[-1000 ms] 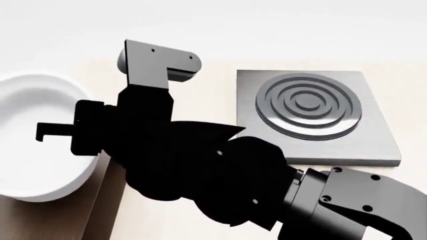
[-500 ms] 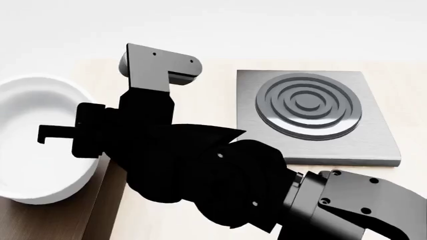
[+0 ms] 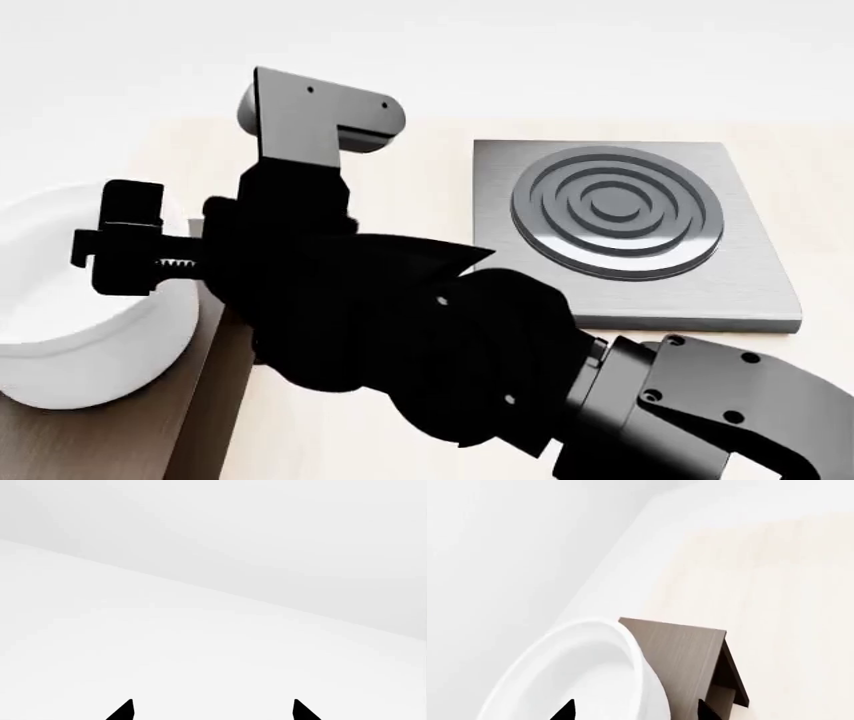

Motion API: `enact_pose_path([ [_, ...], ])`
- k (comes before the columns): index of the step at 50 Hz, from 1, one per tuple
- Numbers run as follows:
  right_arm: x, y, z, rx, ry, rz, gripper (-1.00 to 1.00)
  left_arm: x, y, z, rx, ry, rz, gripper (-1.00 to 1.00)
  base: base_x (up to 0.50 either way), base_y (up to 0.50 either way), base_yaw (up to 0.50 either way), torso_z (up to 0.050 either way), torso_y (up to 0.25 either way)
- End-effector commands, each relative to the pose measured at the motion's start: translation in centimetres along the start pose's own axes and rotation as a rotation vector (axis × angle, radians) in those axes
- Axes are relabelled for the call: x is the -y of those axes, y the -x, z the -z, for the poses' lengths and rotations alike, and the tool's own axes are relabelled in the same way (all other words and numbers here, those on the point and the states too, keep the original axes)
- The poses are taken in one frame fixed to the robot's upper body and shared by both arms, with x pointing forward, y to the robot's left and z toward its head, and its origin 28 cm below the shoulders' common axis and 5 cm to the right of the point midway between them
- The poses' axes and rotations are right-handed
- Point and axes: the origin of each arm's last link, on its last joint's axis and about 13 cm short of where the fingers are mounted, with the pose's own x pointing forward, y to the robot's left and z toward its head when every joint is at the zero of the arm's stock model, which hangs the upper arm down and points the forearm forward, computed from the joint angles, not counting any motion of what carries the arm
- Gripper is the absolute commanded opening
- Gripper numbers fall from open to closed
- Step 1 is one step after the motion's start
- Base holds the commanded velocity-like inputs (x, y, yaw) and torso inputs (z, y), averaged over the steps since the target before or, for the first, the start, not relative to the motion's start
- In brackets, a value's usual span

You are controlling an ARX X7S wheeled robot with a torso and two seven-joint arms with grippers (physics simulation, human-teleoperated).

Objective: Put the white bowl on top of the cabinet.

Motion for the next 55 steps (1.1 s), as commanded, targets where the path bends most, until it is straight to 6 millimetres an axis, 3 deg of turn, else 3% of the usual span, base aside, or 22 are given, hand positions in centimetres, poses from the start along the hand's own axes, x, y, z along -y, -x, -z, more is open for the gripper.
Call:
enact_pose_path([
  [1, -0.1, 0.1, -0.2, 0.012, 0.003, -0.006, 1.00, 0.0, 0.0, 0.0, 0.000, 0.000, 0.000, 1.00, 0.00, 0.00, 0.00, 0.000, 0.000],
  [17, -0.2, 0.4, -0.5, 0.032, 0.005, -0.007, 1.00, 0.0, 0.0, 0.0, 0.000, 0.000, 0.001, 1.00, 0.00, 0.00, 0.00, 0.000, 0.000],
  [55, -0.8, 5.1, -3.4, 0.207, 0.064, 0.029, 1.00, 0.0, 0.1, 0.0, 0.001, -0.003, 0.004, 1.00, 0.00, 0.00, 0.00, 0.000, 0.000],
])
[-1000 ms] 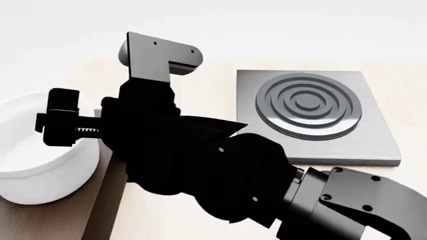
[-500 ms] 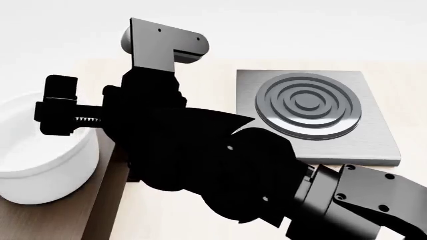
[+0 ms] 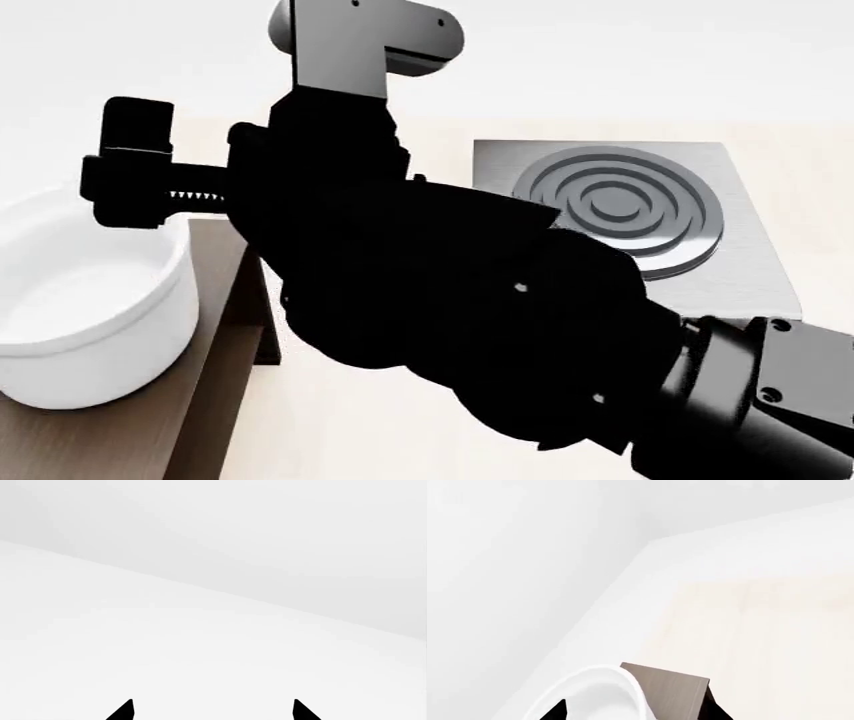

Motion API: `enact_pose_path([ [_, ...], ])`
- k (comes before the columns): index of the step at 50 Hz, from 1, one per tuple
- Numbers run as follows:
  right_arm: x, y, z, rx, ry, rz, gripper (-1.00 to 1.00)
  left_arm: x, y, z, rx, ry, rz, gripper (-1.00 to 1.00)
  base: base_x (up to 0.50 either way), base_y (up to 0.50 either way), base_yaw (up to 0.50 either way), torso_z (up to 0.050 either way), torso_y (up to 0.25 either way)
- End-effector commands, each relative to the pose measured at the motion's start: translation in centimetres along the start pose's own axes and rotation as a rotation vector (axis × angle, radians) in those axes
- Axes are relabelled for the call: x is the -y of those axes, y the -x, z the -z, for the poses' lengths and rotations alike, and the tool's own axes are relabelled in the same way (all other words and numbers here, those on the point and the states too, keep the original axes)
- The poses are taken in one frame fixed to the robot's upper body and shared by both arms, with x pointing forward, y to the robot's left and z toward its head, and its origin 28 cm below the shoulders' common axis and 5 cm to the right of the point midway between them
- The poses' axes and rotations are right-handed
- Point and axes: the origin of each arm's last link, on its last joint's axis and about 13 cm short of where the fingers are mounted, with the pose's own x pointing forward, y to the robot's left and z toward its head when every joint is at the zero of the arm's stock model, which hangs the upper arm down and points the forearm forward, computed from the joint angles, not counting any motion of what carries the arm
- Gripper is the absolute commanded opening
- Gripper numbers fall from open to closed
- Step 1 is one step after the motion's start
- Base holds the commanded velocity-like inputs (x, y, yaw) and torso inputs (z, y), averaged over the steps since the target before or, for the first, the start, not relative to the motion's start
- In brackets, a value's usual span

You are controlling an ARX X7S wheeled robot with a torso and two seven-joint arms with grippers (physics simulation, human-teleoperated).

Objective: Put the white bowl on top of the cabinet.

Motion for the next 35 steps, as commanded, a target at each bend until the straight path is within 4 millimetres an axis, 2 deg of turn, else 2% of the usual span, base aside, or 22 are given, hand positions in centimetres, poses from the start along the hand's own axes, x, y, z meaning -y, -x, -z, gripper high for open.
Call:
enact_pose_path([
  [1, 0.1, 1.3, -1.0, 0.053, 0.014, 0.016, 1.00, 0.0, 0.0, 0.0, -0.001, 0.000, 0.000, 1.00, 0.00, 0.00, 0.00, 0.000, 0.000],
  [13, 0.0, 2.3, -1.7, 0.100, 0.032, 0.034, 1.00, 0.0, 0.0, 0.0, -0.002, 0.000, -0.001, 1.00, 0.00, 0.00, 0.00, 0.000, 0.000],
  [35, -0.3, 5.4, -2.6, 0.191, 0.042, 0.044, 1.00, 0.1, 0.0, 0.1, -0.002, -0.004, 0.001, 1.00, 0.00, 0.00, 0.00, 0.000, 0.000],
])
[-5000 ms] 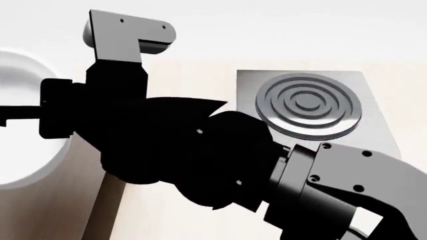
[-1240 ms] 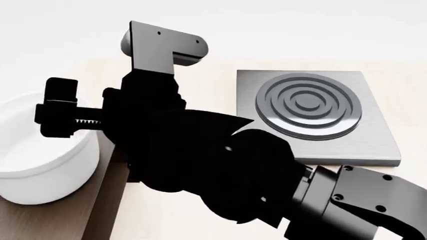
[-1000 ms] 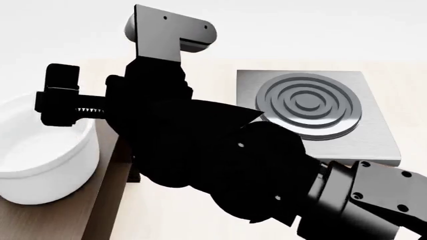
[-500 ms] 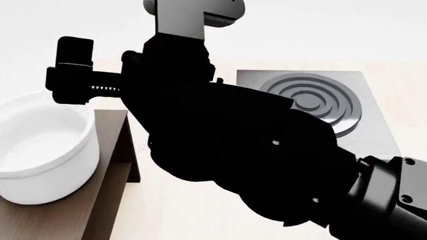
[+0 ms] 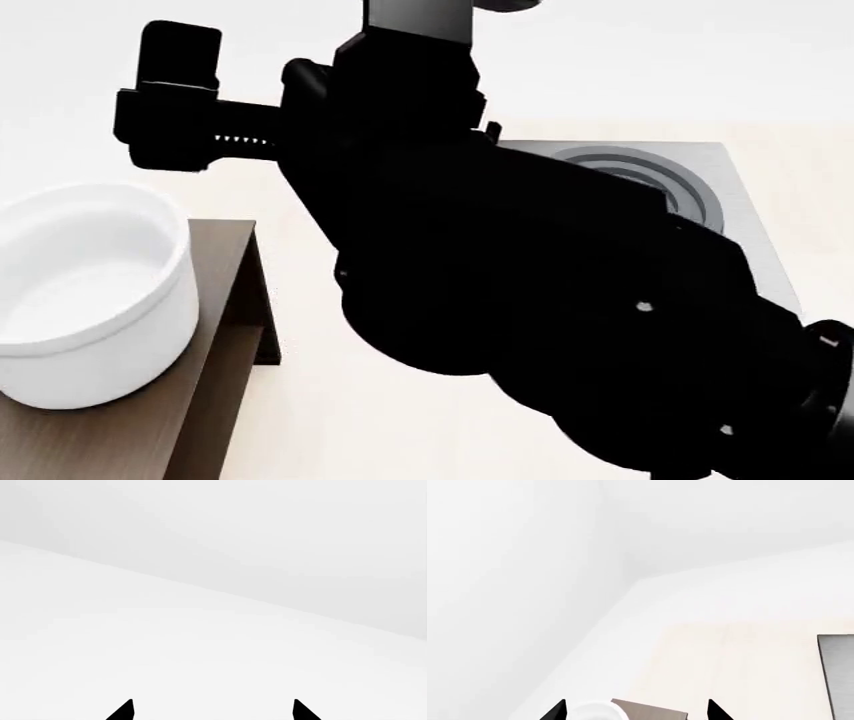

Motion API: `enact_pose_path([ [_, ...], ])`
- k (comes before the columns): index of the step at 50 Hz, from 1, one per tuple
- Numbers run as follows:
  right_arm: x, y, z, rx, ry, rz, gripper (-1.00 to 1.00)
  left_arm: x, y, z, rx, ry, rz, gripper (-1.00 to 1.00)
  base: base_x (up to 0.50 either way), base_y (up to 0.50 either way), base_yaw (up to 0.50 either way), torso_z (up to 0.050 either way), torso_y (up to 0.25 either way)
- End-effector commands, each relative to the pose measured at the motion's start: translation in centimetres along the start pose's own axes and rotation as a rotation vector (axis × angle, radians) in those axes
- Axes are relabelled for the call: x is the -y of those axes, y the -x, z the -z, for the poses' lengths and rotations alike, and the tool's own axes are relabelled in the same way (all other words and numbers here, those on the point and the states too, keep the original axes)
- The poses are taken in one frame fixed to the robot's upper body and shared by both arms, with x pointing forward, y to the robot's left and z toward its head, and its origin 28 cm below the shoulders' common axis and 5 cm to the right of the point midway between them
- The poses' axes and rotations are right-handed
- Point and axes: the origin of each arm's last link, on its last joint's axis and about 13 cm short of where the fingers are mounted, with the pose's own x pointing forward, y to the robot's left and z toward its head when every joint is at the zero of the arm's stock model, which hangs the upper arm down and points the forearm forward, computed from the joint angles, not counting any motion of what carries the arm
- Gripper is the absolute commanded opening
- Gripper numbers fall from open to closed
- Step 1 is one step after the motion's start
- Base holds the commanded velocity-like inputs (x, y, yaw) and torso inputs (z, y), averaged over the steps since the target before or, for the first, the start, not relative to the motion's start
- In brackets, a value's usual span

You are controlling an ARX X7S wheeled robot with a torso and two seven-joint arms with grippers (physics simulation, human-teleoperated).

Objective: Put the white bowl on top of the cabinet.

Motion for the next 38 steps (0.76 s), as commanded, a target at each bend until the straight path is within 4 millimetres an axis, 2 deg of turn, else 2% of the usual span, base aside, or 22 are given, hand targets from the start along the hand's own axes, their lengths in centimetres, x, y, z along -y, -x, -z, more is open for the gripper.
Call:
enact_pose_path([
  [1, -0.2, 1.6, -0.7, 0.051, 0.012, 0.003, 1.00, 0.0, 0.0, 0.0, 0.000, -0.001, 0.000, 1.00, 0.00, 0.00, 0.00, 0.000, 0.000],
  [29, -1.3, 5.2, -2.5, 0.171, 0.022, -0.023, 1.00, 0.0, 0.0, 0.1, 0.000, -0.004, 0.001, 1.00, 0.00, 0.00, 0.00, 0.000, 0.000],
  [38, -1.6, 5.8, -3.0, 0.200, 0.022, -0.028, 1.00, 0.0, -0.1, 0.1, -0.001, -0.003, 0.000, 1.00, 0.00, 0.00, 0.00, 0.000, 0.000],
])
